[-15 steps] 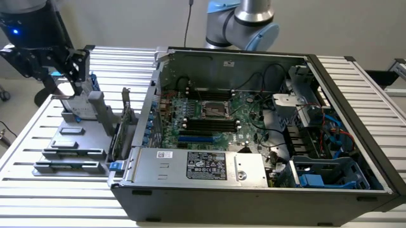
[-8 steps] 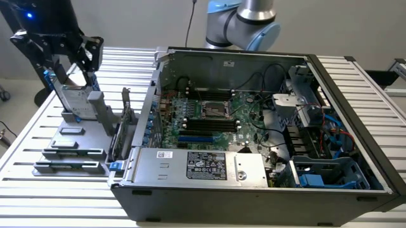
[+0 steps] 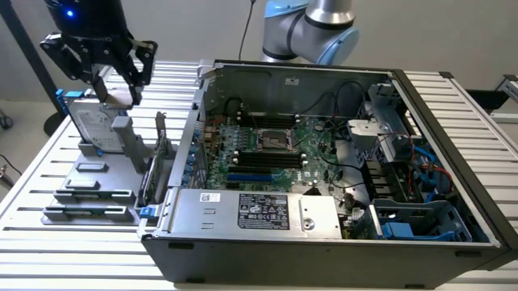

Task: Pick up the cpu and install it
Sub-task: 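Pick up the cpu and move it towards the insertion slot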

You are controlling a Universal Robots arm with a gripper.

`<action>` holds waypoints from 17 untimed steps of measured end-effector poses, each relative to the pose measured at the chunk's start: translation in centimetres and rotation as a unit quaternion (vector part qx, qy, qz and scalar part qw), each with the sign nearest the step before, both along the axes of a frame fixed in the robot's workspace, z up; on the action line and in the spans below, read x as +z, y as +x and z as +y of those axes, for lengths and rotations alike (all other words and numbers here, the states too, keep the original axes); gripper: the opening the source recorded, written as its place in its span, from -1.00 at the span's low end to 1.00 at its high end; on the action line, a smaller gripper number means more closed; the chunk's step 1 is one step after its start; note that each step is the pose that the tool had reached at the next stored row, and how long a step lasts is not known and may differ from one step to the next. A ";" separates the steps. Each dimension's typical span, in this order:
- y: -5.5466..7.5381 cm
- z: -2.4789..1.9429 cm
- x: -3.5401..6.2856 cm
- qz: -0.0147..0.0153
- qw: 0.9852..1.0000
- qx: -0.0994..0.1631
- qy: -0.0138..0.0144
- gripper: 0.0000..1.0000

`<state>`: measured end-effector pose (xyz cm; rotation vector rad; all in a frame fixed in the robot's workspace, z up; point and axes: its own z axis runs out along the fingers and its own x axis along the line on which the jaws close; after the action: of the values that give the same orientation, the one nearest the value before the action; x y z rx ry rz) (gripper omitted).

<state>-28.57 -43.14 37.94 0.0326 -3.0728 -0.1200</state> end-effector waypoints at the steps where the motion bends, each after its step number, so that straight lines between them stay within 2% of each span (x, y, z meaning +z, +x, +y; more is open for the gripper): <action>1: 0.5 0.00 0.07 0.000 1.000 0.000 0.001 0.09; 7: 3.2 0.00 0.43 0.000 1.000 0.000 0.006 0.09; 17: 7.8 0.00 0.87 0.000 1.000 0.000 0.011 0.09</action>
<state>-20.81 -43.14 38.81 0.0338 -3.0709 -0.1532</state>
